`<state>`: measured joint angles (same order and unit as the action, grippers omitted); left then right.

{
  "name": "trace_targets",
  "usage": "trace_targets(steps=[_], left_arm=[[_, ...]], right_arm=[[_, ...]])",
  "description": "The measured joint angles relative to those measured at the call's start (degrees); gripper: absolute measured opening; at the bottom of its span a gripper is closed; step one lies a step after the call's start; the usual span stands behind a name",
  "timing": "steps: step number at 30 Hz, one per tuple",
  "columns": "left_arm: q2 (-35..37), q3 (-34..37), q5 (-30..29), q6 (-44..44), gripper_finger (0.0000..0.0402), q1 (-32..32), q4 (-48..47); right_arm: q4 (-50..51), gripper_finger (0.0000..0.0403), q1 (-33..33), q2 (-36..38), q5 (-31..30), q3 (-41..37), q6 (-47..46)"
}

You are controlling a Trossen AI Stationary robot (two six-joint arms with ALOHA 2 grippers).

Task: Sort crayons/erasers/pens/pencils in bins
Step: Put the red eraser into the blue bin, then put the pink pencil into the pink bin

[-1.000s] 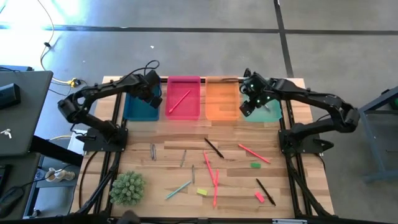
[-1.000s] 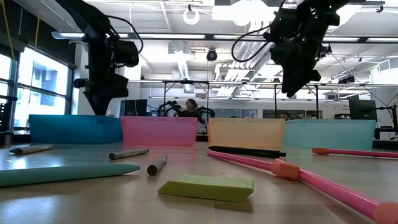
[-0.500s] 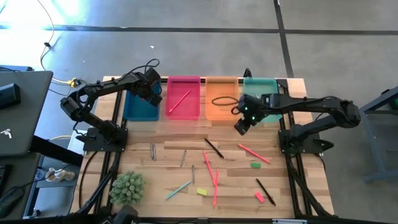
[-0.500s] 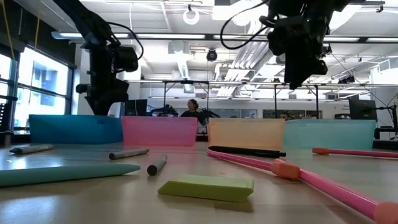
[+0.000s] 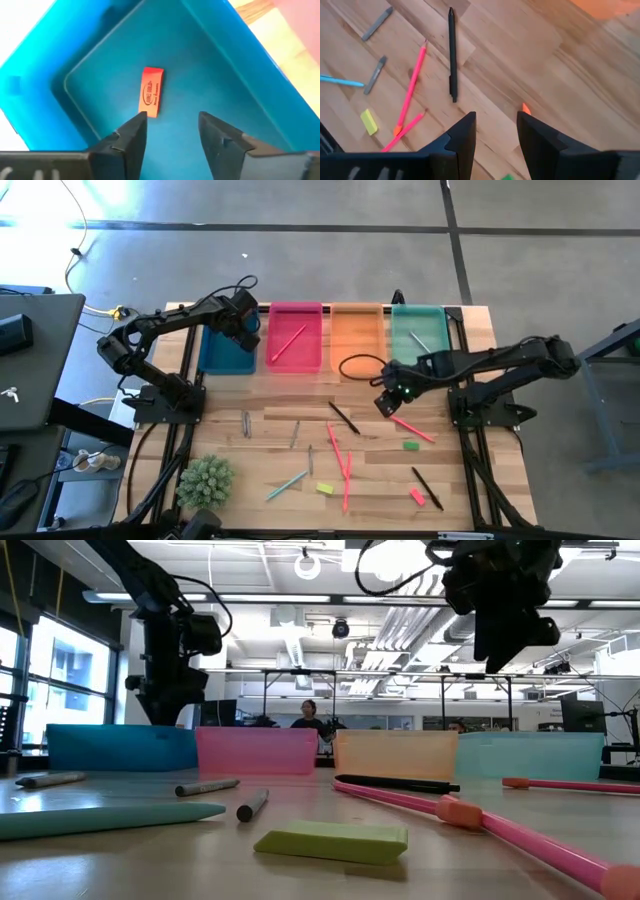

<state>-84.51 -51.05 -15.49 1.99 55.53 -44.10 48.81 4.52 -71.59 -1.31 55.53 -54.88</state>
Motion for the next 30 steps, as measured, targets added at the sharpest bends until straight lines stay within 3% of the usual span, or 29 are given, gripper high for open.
trace_targets(steps=[5,11,18,25,30], left_arm=[[0.04,-0.04,-0.04,-2.80,0.0191,0.00,-1.52],[0.89,-0.78,1.84,-3.31,0.0191,0.00,-3.02],[3.47,-8.83,7.66,-4.46,0.0192,-0.04,-5.52],[6.93,-15.54,13.01,-5.17,0.0193,-0.04,-9.71],[10.88,-15.23,19.63,-2.80,0.0193,-0.33,-10.47]], right_arm=[[-4.80,0.0135,2.95,0.00,-3.12,-0.02,-3.32],[-17.31,0.0135,3.53,0.00,-5.20,-0.02,-0.27],[-28.66,0.0135,2.13,0.00,-6.41,-0.02,4.33],[-35.08,0.0135,1.97,-0.02,-7.94,0.03,7.40],[-32.14,0.0135,3.91,-1.06,-12.52,5.13,11.45]])
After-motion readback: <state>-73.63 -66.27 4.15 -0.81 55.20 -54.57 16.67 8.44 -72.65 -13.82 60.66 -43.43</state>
